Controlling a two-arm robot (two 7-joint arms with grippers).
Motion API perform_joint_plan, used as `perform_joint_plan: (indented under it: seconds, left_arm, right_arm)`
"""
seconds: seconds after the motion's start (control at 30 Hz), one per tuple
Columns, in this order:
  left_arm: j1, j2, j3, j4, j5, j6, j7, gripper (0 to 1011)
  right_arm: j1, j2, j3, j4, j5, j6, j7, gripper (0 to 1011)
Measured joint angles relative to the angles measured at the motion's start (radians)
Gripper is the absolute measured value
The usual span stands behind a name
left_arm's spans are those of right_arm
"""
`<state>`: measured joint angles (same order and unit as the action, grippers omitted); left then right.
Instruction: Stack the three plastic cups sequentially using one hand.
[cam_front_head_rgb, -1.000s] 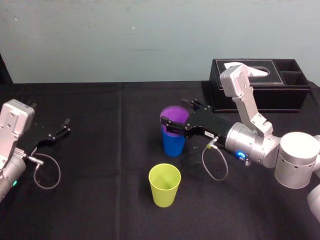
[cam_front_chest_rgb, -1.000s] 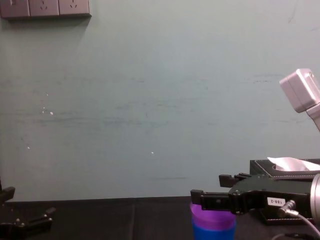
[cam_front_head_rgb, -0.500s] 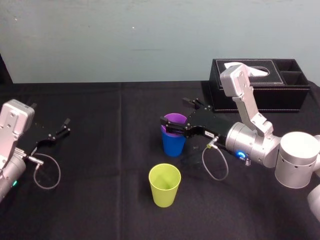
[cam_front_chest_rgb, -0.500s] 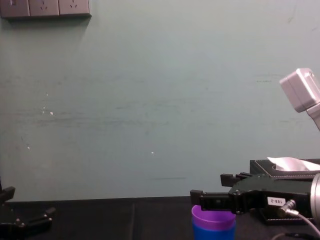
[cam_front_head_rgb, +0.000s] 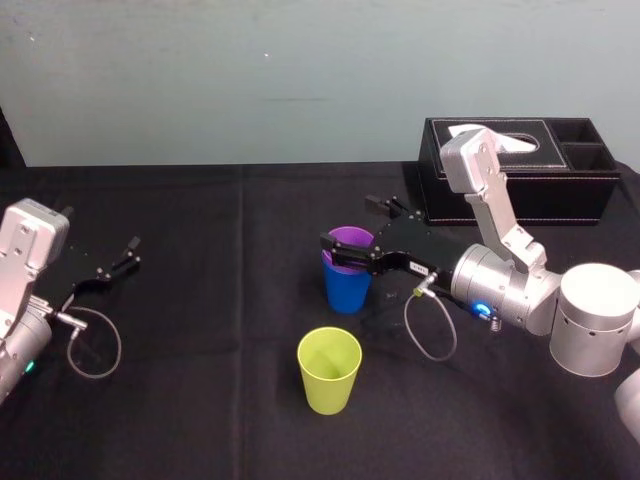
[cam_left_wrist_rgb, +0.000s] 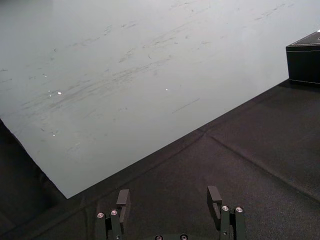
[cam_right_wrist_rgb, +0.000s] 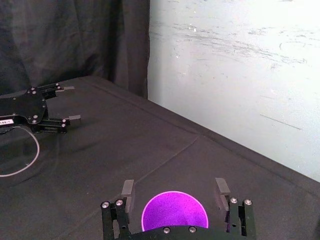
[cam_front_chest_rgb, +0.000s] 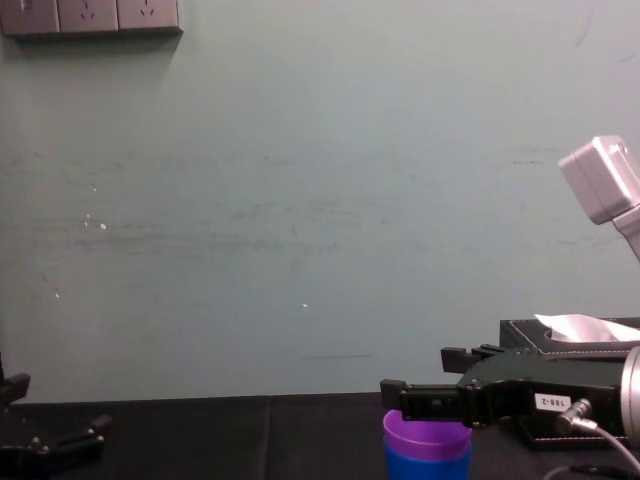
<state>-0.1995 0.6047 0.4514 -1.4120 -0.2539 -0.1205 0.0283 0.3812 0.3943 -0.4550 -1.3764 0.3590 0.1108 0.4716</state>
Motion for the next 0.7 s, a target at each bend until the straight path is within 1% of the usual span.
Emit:
perform_joint_plan:
  seconds: [0.6,0.7]
  left_arm:
    - [0.000,0.000,0.000,0.000,0.000,0.000,0.000,1011]
    - [0.000,0.000,0.000,0.000,0.000,0.000,0.000,1012]
  right_arm:
    - [0.000,0.000,0.000,0.000,0.000,0.001,0.000,1000]
    - [-0.006,0.007,0.000,-0.014,0.003,0.005,0.005,1000]
